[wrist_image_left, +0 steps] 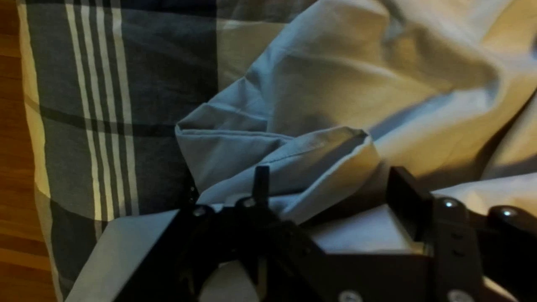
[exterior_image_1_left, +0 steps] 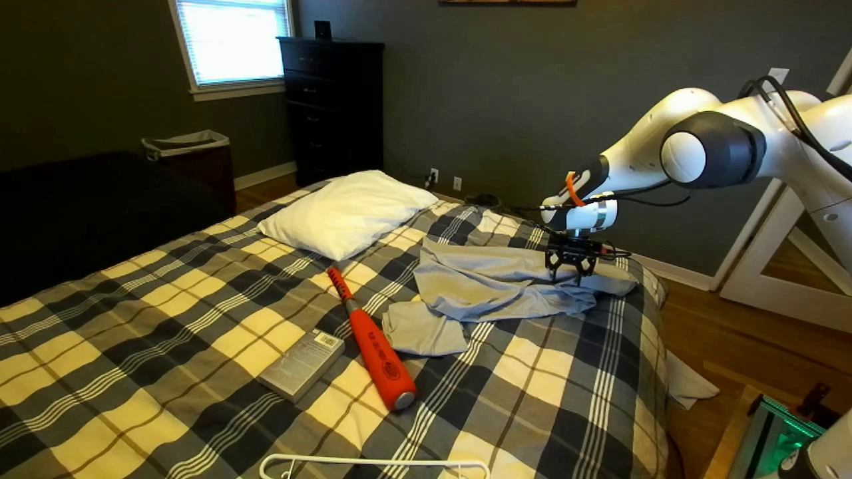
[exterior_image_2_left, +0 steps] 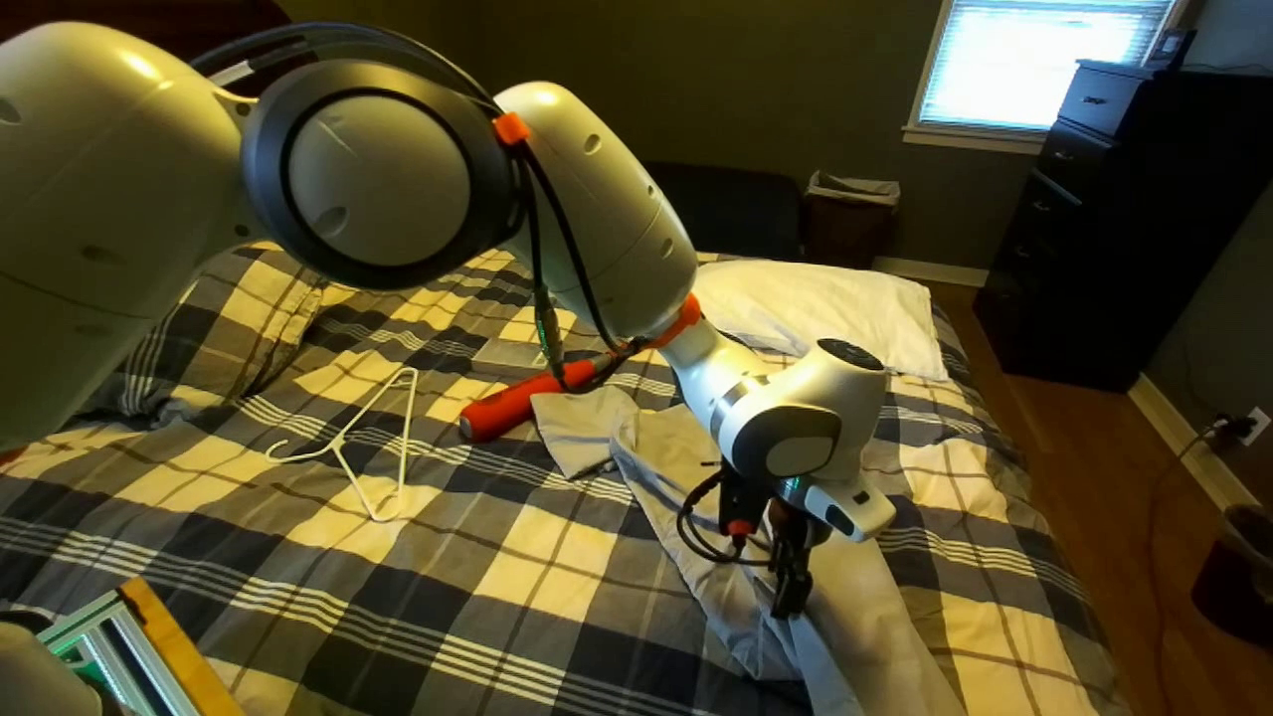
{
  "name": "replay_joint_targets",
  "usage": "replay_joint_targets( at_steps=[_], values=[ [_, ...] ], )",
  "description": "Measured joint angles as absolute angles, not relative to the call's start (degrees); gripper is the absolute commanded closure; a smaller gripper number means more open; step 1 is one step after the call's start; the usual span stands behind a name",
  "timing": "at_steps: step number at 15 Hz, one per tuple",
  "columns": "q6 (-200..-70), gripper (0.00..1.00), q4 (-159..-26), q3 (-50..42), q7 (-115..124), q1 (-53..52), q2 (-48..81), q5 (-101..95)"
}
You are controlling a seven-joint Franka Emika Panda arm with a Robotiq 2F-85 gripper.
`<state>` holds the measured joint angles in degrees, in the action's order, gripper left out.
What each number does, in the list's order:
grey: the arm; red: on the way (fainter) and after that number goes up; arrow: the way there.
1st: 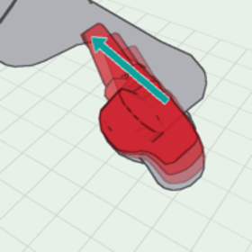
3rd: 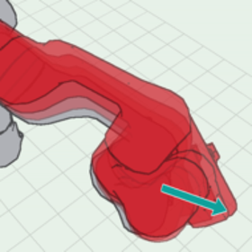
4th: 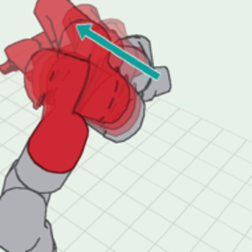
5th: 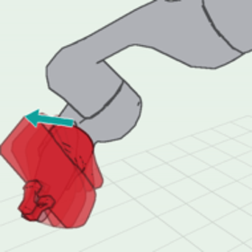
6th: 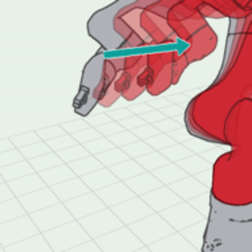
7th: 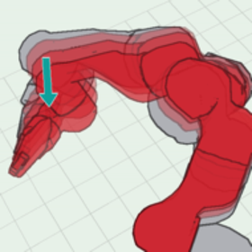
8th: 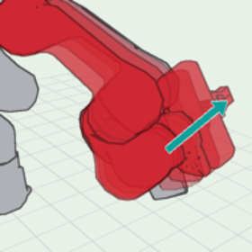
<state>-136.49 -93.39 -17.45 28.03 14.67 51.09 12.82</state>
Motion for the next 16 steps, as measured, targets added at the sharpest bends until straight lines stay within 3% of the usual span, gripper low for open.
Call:
replay_joint_targets(
  at_steps=[1, 2, 4, 11, 12, 16],
  values=[
    [-136.84, 0.22, -93.39, -17.45, 28.03, 14.67, 51.09, 12.83],
    [-137.19, 0.34, -93.39, -17.44, 28.03, 14.67, 51.09, 12.83],
    [-137.84, 0.40, -93.39, -17.42, 28.03, 14.67, 51.09, 12.82],
    [-138.29, 0.96, -93.29, -17.30, 28.02, 14.68, 51.21, 12.83],
    [-138.30, 1.00, -93.29, -17.30, 28.02, 14.68, 51.21, 12.83],
    [-137.88, 1.00, -93.81, -17.28, 27.27, 14.98, 51.06, 12.83]
  ],
)
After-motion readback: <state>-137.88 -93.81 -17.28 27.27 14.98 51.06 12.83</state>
